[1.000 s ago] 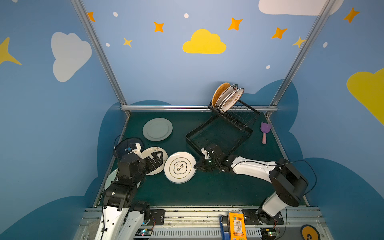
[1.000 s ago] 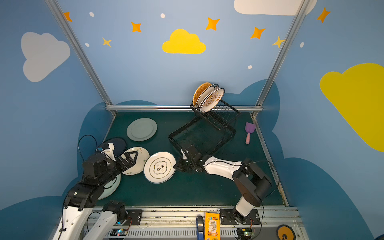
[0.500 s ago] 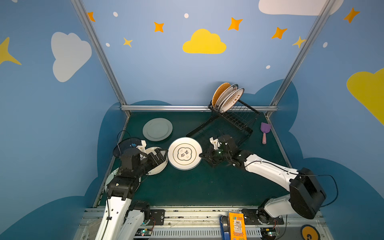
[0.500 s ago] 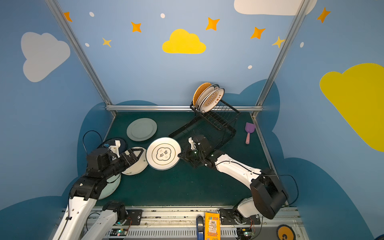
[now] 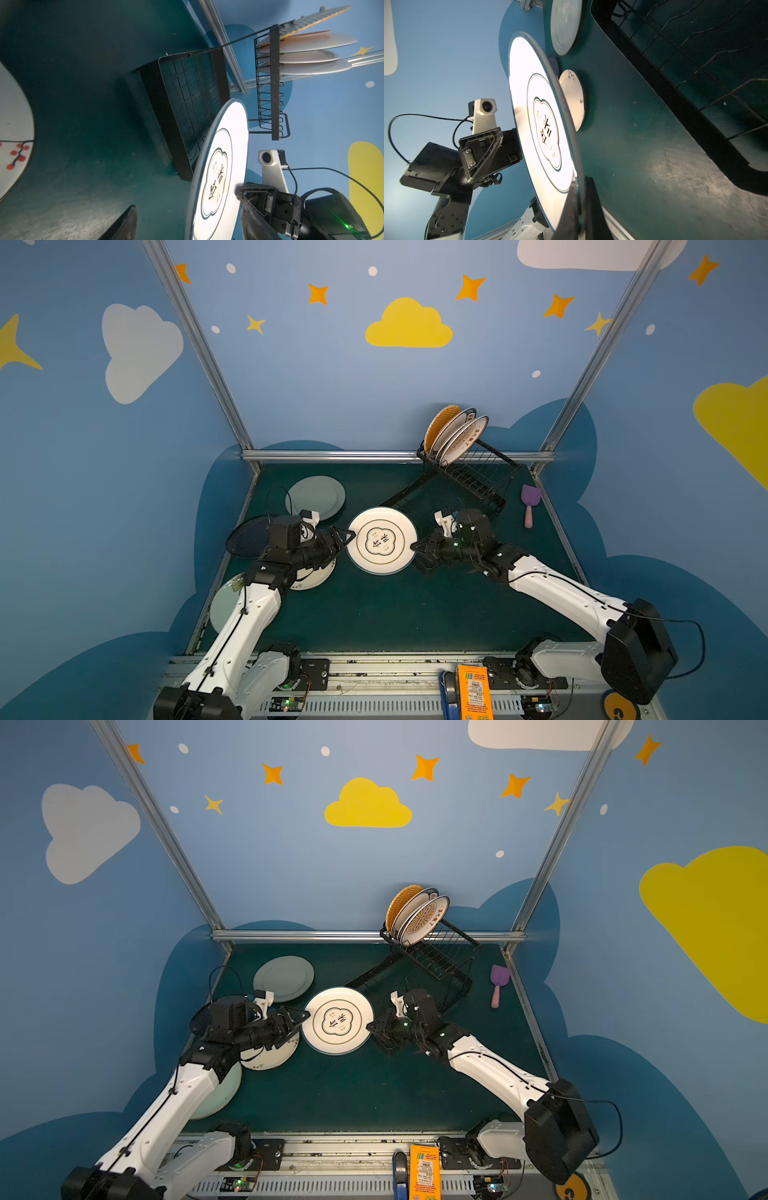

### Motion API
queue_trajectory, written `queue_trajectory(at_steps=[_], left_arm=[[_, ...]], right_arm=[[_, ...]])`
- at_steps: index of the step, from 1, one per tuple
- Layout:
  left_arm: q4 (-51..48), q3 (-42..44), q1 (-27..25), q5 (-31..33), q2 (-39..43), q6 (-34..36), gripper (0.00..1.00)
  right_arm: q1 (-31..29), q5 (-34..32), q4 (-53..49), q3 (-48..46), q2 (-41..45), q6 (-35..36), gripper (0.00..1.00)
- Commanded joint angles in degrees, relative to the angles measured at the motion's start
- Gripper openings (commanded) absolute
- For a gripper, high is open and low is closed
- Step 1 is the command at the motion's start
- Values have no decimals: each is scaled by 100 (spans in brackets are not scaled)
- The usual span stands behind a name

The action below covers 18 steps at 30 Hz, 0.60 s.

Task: Load the plates into the dish rack
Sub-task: 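Tilt the white plate upright with right gripper while left gripper approaches, then grasp the upright white plate rim with left gripper while right gripper releases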

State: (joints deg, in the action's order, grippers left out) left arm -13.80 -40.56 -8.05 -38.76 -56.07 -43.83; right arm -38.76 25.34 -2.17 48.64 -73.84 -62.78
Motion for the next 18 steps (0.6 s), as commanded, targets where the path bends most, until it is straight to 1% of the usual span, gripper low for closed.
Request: queue_trajectory(at_steps=[1,9,12,18], left_arm=[[395,-224,-154,-202,-115,-72,69],[347,-325,-291,-408,-366,-9,45],[170,-423,-289,-406,-382,108,41],[230,-481,-292,-548,-504,22,29]], right_arm=[[69,196,167,-30,221,-6,0],[200,339,209,-13,177,-22,0],[220,377,213,-4,160,-19,0],[251,446,213,5,141,-26,0]])
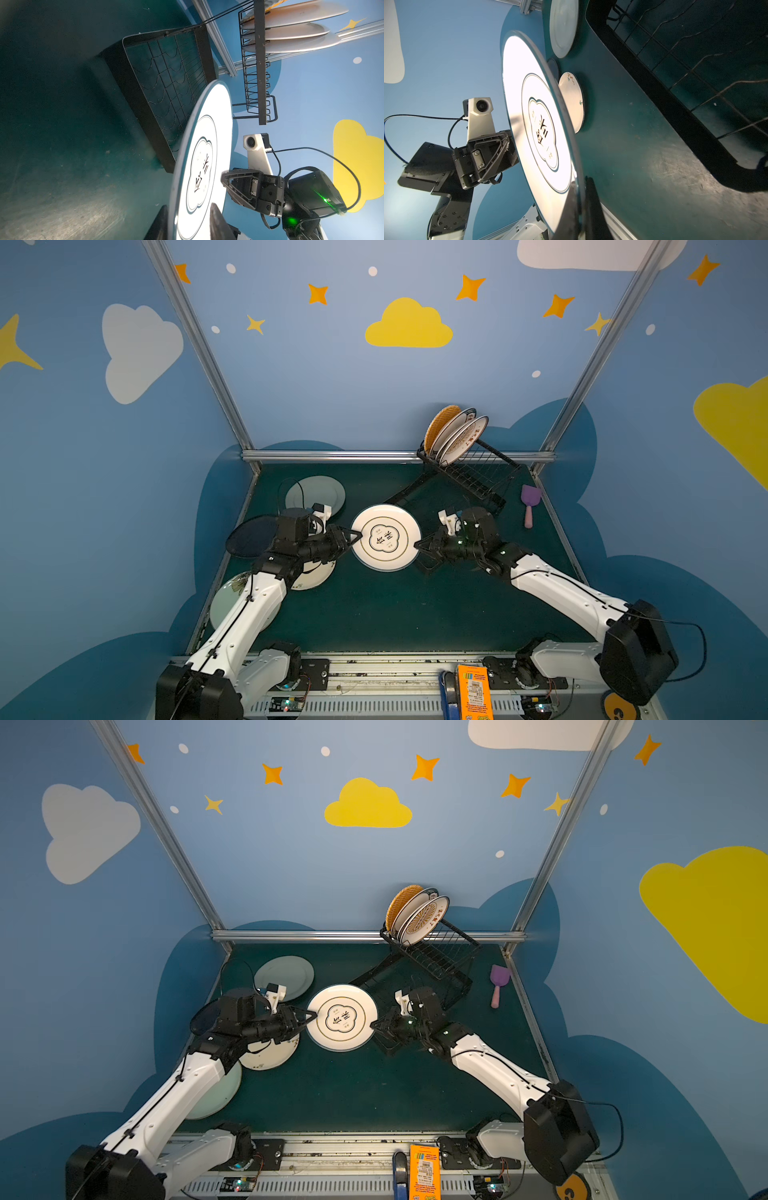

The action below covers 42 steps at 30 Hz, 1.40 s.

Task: Load the plates into the dish rack
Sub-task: 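Grasp the upright white plate rim with left gripper while right gripper releases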

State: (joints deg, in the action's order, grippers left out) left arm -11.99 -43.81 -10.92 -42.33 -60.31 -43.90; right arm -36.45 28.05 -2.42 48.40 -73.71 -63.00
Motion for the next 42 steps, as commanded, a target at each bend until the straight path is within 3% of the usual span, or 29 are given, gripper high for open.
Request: queue_trajectory(at_steps=[1,11,17,22,23,27,29,33,36,42], left_arm=[[78,-160,-14,-212,-109,0,29],[187,-215,-93,-155,-371,-54,23],[218,-252,-108,-49,-508,-276,5],[674,-124,-119,-65,-396,-843,4],[689,-104,-113,12,-320,-910,4],[391,-75,-120,596,194,-1062,4],[62,-142,-121,937,467,-911,4],[-624,-496,-121,1490,886,-449,4],[-1124,-1068,-128,1841,978,-42,4],[-1763,-2679,-892,3243,484,1076,4]], right_arm=[[23,187,246,35,125,-15,0],[32,329,188,141,68,33,0],[40,398,153,205,16,97,0],[49,484,-124,377,-38,367,0],[58,507,-219,426,-34,449,3],[150,543,-751,643,52,892,47],[329,579,-1110,726,150,1137,62],[877,702,-1556,630,516,1545,73],[1220,314,-1941,433,952,1937,81],[1927,-135,-1761,-524,2157,2621,87]])
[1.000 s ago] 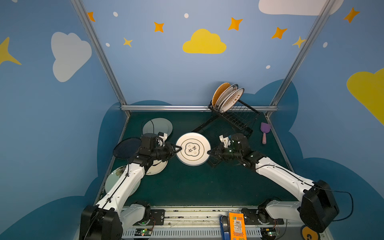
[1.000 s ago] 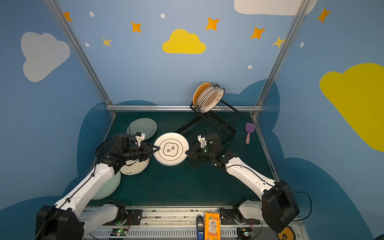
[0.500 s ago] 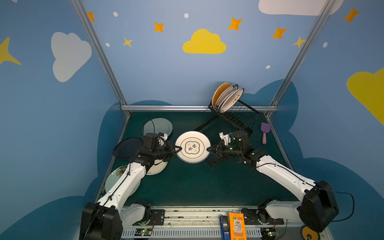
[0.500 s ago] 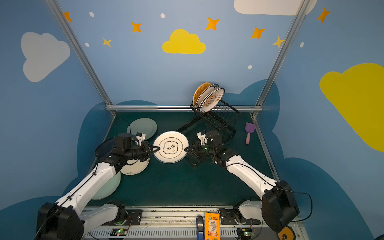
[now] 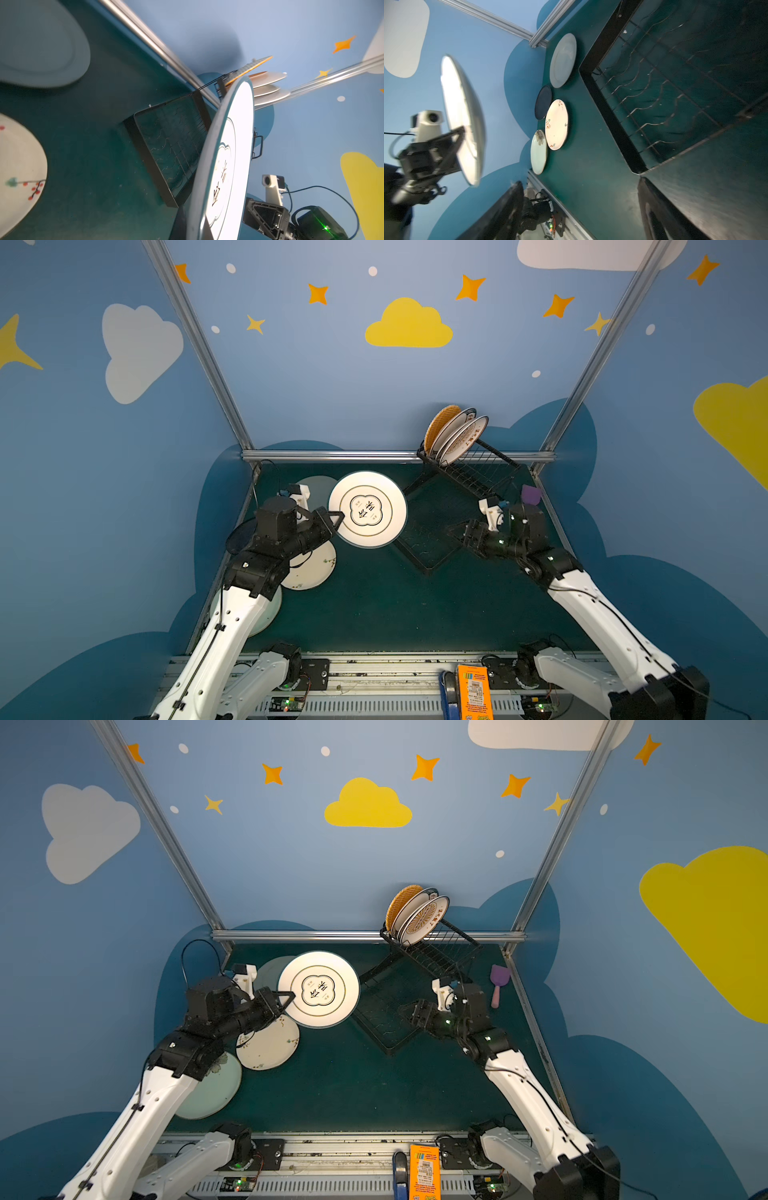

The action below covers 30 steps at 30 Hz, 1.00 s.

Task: Load the plates into the dish rack
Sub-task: 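Grasp the upright white plate rim with left gripper while right gripper releases, then carry the white plate with left gripper to the rack's far end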

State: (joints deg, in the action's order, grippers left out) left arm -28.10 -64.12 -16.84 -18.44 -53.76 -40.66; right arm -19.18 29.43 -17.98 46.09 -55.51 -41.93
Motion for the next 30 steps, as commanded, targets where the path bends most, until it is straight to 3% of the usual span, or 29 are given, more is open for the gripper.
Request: queue_trajectory(at_steps=[1,10,16,23,30], left_arm=[[-225,-980,-489,1095,-356,934,4],[-191,-3668,-2444,3431,-2248,2808,4],[73,-5314,-3283,4457,-3743,4166,4],[426,-6975,-3655,5233,-5325,5419,4],[1148,-8041,-3760,5500,-6450,6546,4]], right_arm=[[335,-196,-242,-370,439,550,88],[683,369,287,-1067,361,347,89],[723,496,581,-1242,209,394,89],[740,761,576,-1240,-5,319,89],[742,1063,275,-965,-339,447,89]])
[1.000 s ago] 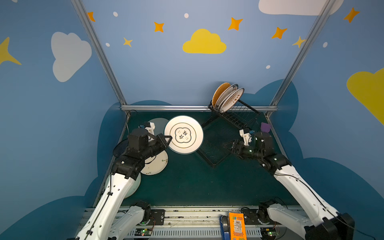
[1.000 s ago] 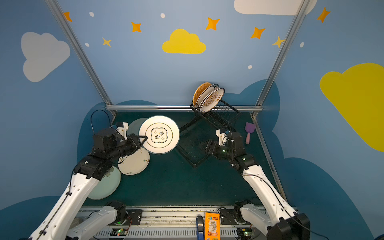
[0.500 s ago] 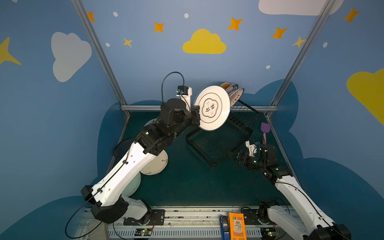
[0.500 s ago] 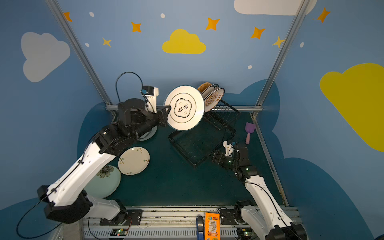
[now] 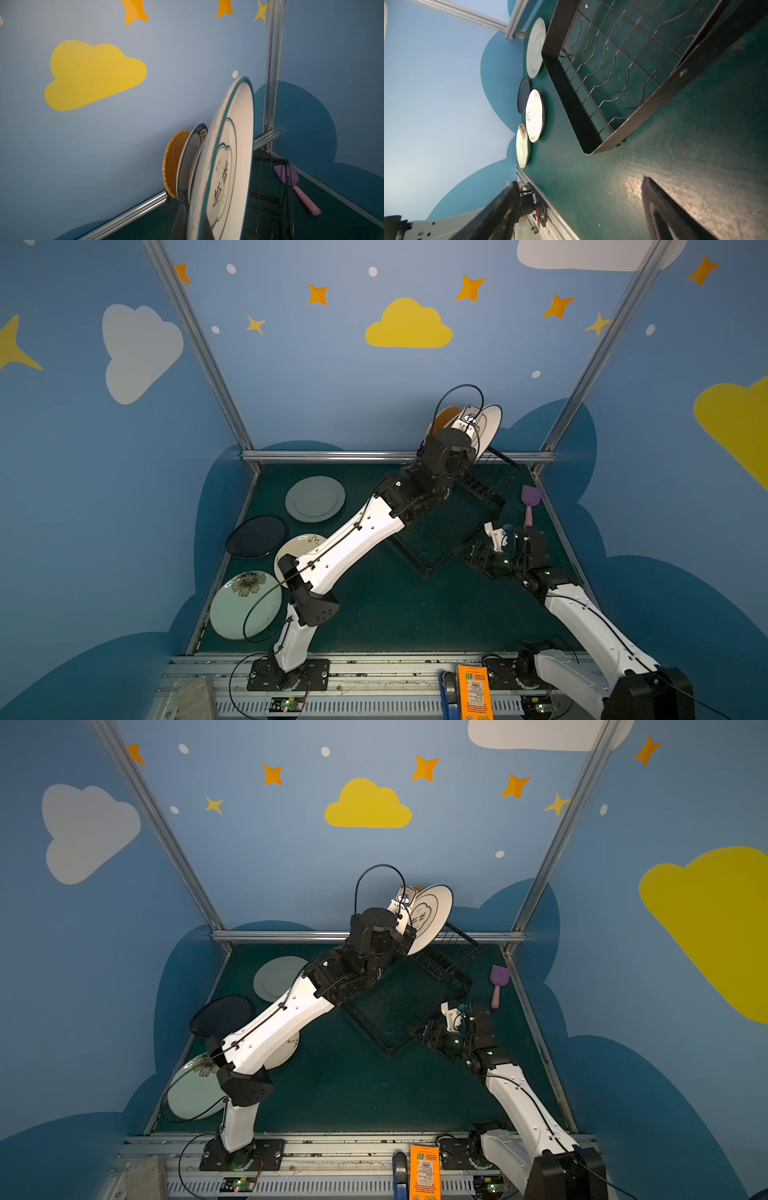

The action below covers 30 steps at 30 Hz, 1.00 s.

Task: Load the plates into the dish rack
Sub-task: 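Carry the white plate with left gripper to the rack's far end, then lower the white plate into the rack slot beside the sunburst plates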

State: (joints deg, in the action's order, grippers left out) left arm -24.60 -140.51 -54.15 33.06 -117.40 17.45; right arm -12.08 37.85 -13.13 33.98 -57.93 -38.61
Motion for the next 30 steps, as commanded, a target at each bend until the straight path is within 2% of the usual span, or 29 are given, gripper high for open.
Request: queue_trajectory(at_steps=[1,6,13,30], left_arm=[[971,-438,-38,419,-201,900,4],[1957,-561,-87,642,-742,1909,4],[2674,-763,-88,680,-1340,2584,4],[2407,-1198,256,570,-1968,2473,4]], right_arm=[[30,263,-290,295,-133,130,89],[39,467,-391,406,-319,151,89],[47,585,-366,399,-469,174,89],[108,812,-357,372,-780,230,89]])
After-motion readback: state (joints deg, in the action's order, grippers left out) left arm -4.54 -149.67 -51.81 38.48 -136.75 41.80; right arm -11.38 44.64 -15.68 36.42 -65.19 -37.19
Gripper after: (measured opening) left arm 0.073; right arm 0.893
